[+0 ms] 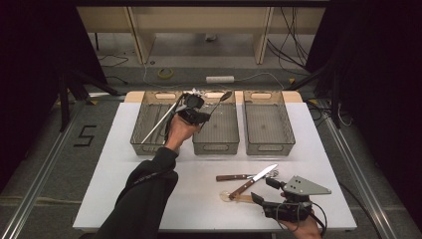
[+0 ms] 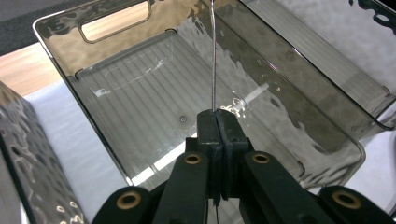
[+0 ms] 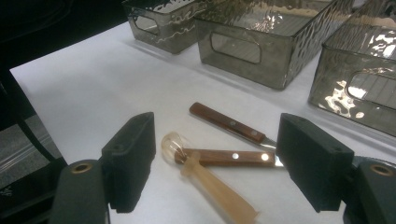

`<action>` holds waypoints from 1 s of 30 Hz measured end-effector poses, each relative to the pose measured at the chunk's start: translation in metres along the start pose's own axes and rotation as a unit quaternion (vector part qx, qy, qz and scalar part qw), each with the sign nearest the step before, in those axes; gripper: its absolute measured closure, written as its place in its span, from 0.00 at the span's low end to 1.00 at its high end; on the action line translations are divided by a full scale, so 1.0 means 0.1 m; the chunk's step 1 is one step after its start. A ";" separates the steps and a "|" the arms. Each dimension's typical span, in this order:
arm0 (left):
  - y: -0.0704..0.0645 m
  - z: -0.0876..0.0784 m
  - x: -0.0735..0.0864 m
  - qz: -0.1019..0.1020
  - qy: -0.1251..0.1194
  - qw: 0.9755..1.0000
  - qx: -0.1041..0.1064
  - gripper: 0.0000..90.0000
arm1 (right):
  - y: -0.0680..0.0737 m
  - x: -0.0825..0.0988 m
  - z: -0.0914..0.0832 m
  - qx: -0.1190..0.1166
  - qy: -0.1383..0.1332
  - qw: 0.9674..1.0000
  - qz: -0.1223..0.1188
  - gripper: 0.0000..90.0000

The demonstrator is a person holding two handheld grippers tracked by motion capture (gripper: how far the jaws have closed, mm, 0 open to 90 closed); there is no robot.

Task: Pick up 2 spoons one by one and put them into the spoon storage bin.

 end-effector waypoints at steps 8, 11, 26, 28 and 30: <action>0.00 0.10 0.02 -0.017 0.008 1.000 -0.003 0.99 | 0.00 0.00 -0.01 0.000 -0.001 1.000 -0.002 0.33; -0.01 0.14 0.04 -0.027 0.010 1.000 -0.002 0.99 | 0.01 0.00 0.00 0.000 0.000 1.000 -0.002 0.33; -0.13 -0.01 -0.01 -0.010 0.011 1.000 0.014 0.52 | 0.00 0.00 0.00 -0.002 0.001 1.000 0.001 0.33; -0.17 -0.11 -0.01 -0.006 0.002 1.000 0.024 0.47 | 0.00 0.01 0.00 -0.004 0.004 1.000 0.000 0.33; -0.21 -0.21 0.02 0.004 -0.005 1.000 0.030 0.45 | 0.01 0.02 0.01 -0.008 0.010 1.000 -0.001 0.33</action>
Point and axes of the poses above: each handheld gripper's, and its own axes: z roughly forward along the jaws, x roughly out of its underside, y roughly to its left, the point moved 8 cm from there along z, roughly forward along the jaws, and after that the axes turned 1 degree about -x, right-handed, at the moved point
